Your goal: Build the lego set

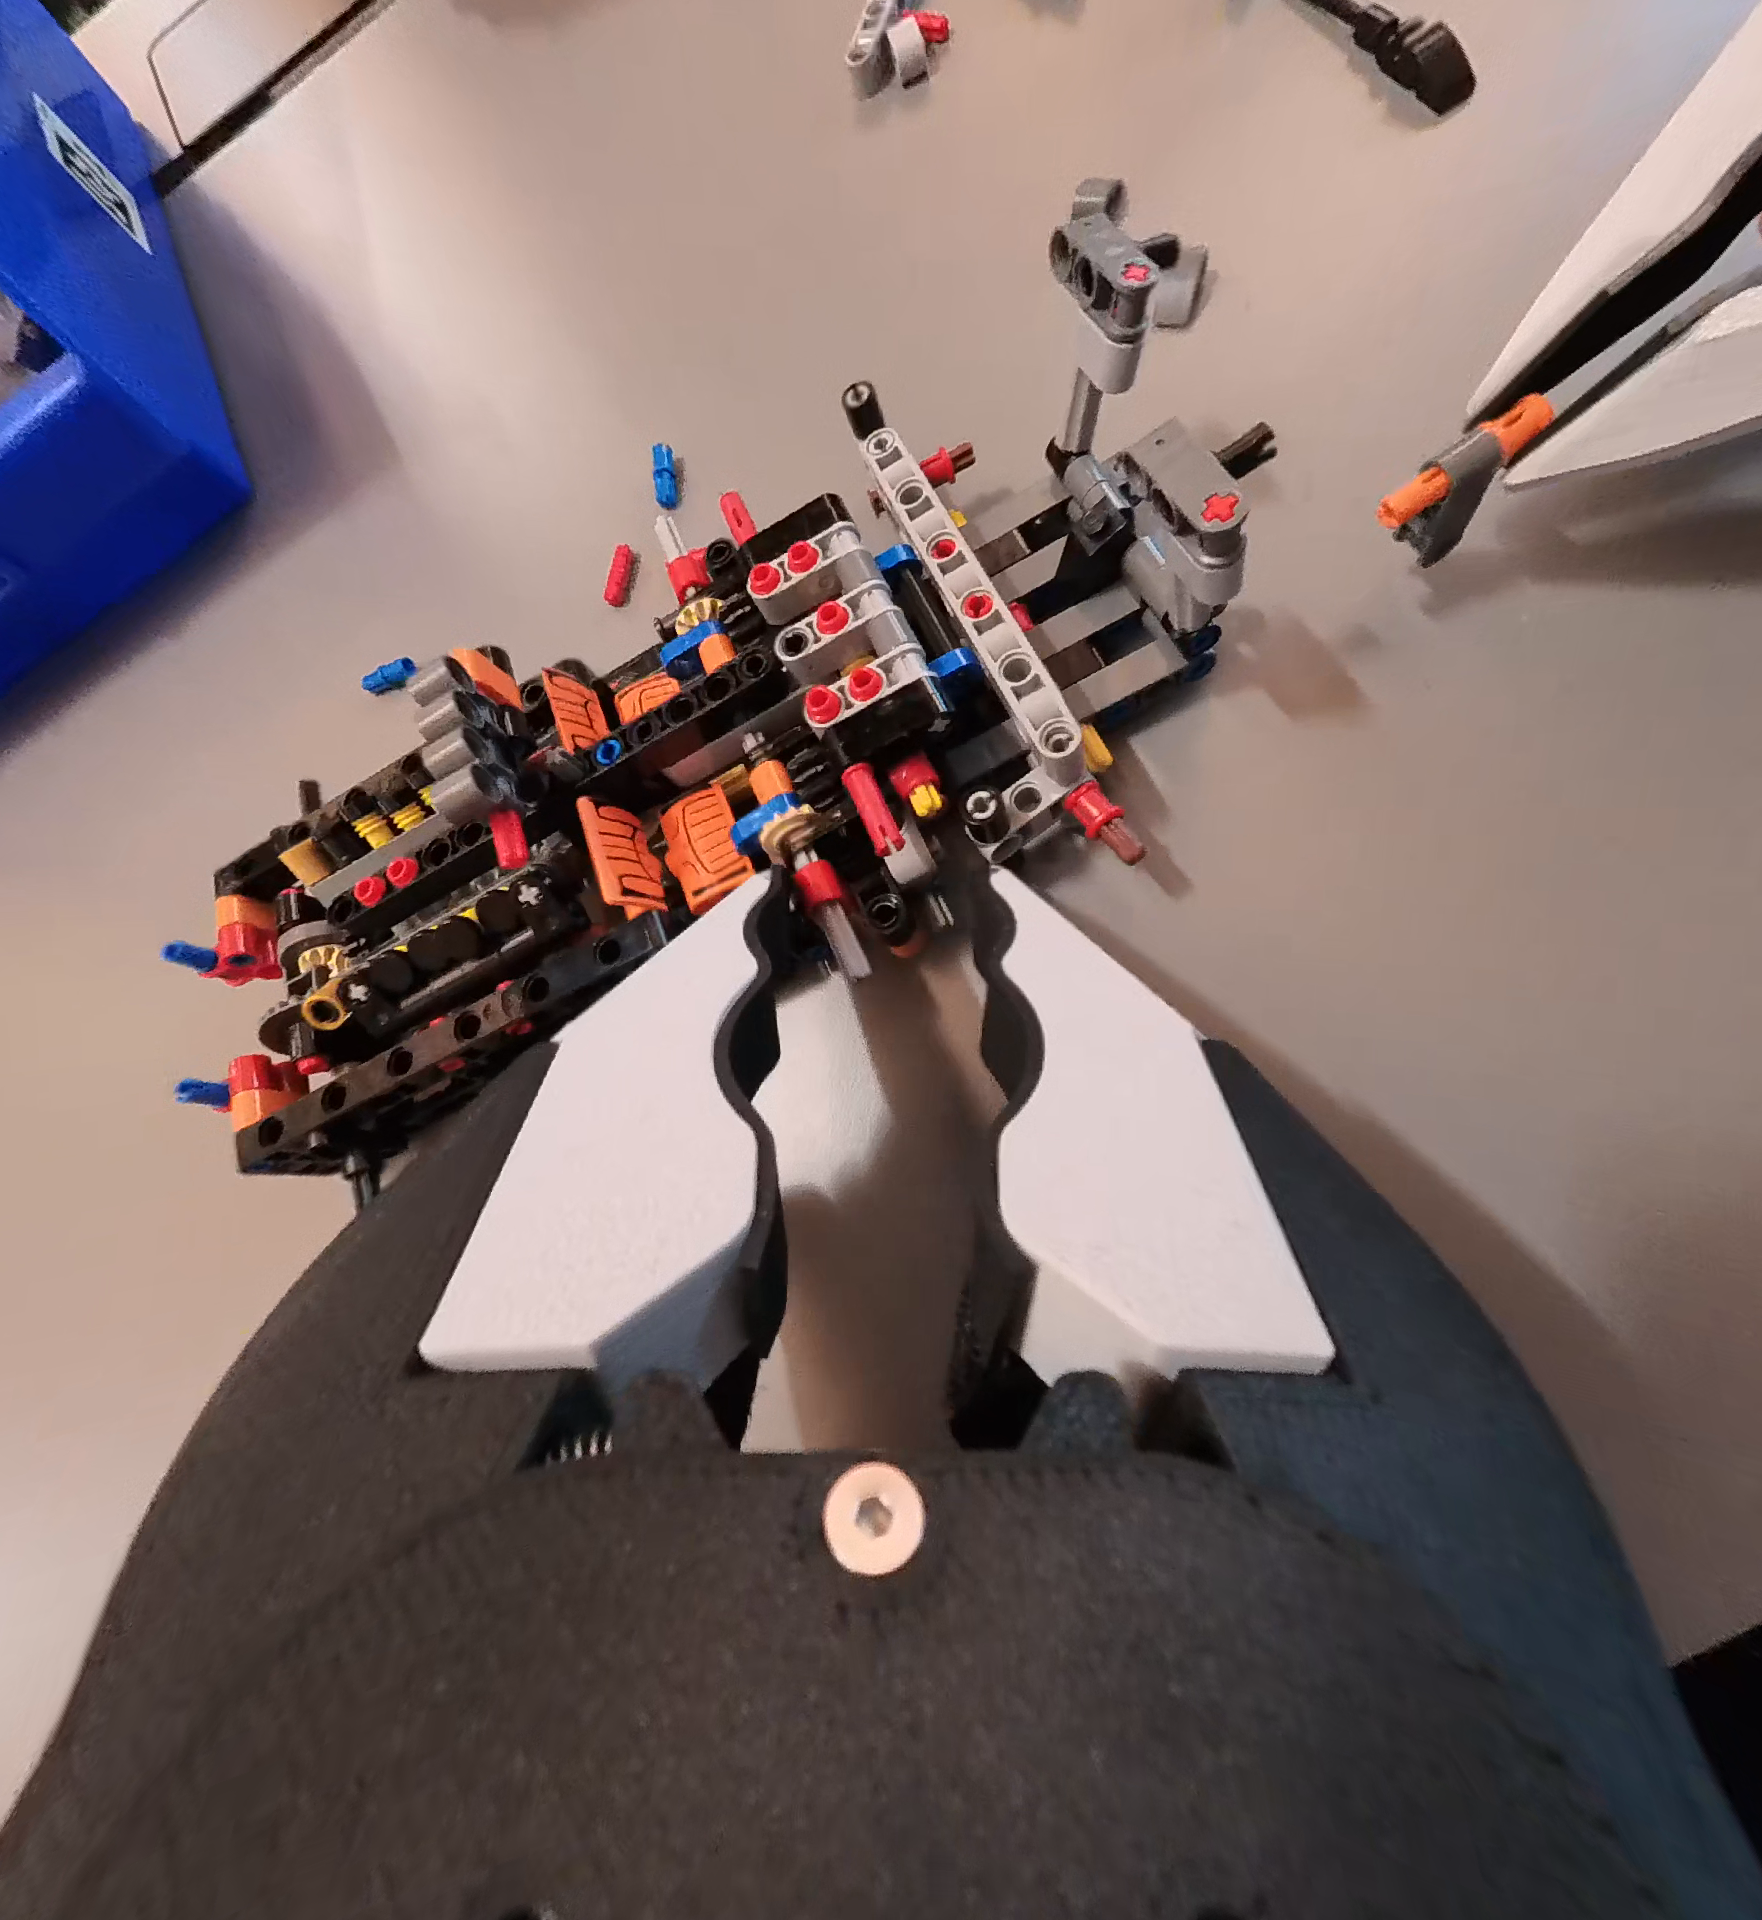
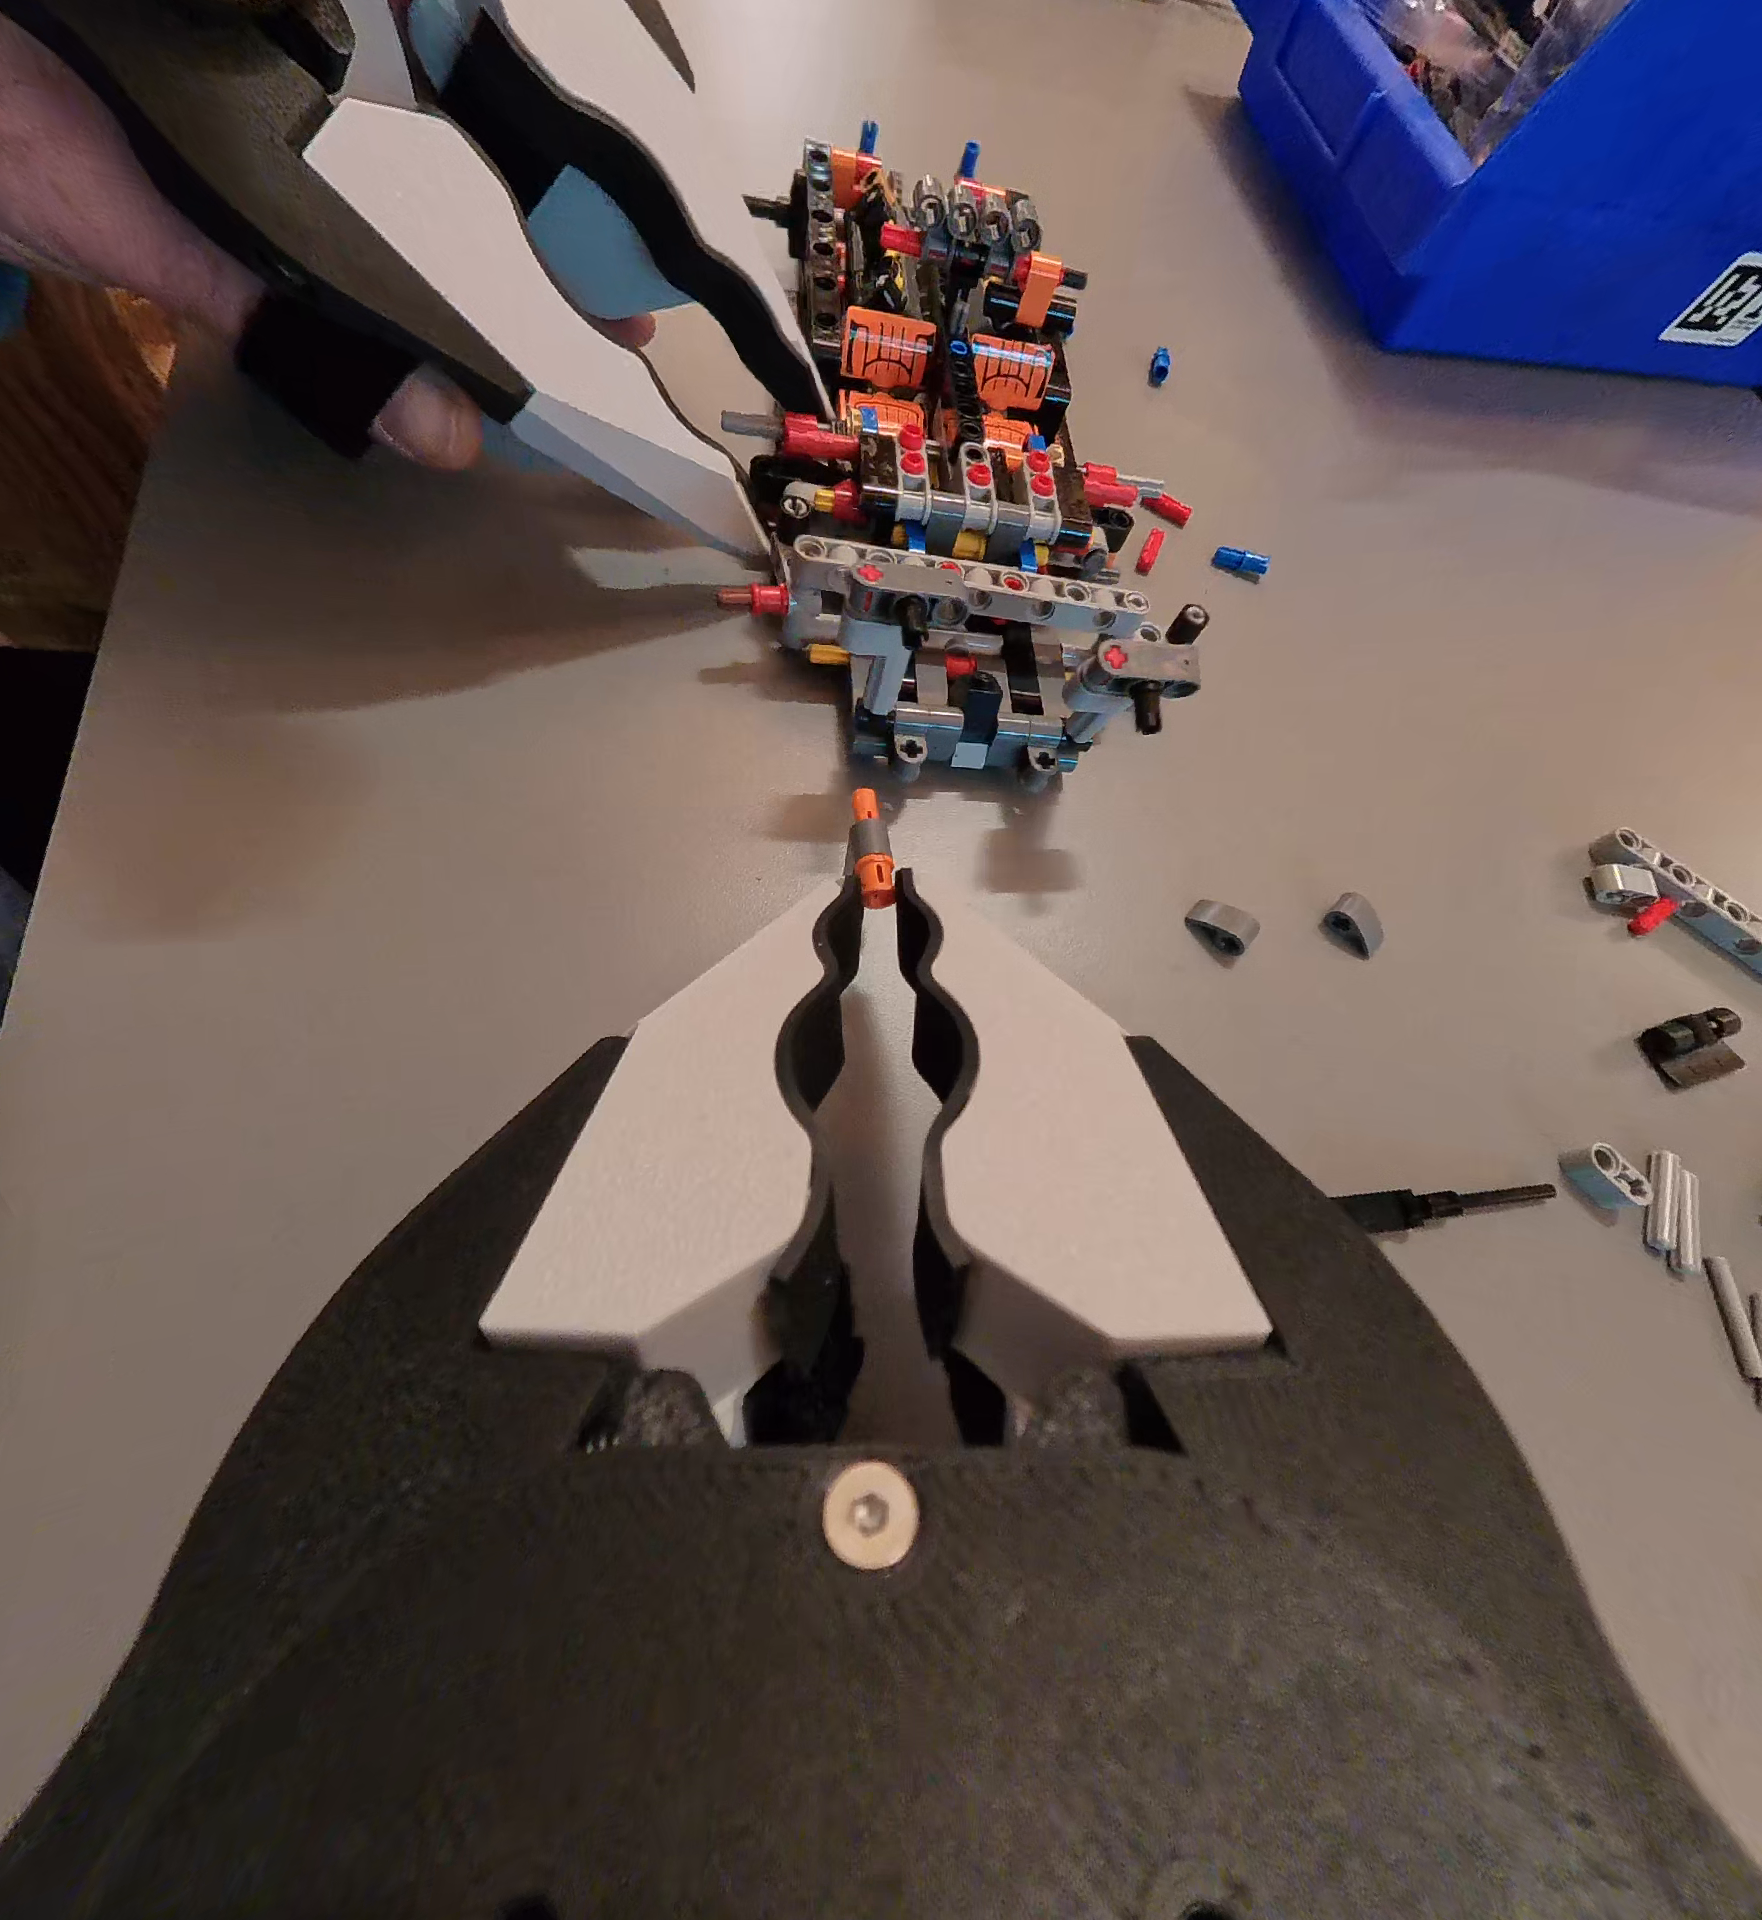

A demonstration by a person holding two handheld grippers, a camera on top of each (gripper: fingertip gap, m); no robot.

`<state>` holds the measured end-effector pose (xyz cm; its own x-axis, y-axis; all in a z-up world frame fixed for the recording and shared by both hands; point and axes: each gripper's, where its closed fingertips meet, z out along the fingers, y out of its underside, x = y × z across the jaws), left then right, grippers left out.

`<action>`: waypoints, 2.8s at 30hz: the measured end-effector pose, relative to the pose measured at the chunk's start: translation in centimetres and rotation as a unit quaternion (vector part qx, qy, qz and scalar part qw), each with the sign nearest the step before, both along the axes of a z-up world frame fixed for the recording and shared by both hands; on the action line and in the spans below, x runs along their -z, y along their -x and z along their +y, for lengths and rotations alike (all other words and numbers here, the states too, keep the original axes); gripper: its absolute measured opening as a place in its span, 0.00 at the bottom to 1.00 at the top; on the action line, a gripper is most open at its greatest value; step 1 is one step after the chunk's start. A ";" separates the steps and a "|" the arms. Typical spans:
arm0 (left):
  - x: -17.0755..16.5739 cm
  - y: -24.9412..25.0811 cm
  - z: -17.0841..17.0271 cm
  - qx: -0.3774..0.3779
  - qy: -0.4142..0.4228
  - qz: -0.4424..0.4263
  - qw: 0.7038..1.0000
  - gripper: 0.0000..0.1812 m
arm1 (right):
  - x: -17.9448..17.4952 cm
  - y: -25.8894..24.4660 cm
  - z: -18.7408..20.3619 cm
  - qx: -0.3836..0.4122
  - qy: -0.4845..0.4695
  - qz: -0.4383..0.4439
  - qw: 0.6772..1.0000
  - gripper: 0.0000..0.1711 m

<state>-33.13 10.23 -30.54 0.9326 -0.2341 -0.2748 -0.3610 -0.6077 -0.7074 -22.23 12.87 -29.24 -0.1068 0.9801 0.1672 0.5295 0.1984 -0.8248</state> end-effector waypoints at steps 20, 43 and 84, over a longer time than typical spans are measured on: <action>-9.6 -0.3 2.5 0.141 -0.084 0.092 0.982 0.24 | -0.3 0.1 0.6 0.009 0.015 0.008 1.000 0.02; -2.8 -1.6 8.1 0.410 0.120 0.157 0.890 0.54 | -0.6 0.0 0.3 -0.008 0.012 0.017 1.000 0.02; -0.7 -3.4 5.4 0.506 0.284 0.069 0.811 0.36 | -1.1 -0.2 0.0 -0.023 0.041 0.029 0.998 0.03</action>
<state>-29.77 15.65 -29.84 0.1525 -0.9864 0.0607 -0.9304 -0.1640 -0.3277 -21.99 12.91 -28.14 -0.1454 0.9849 0.0939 0.4717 0.1524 -0.8685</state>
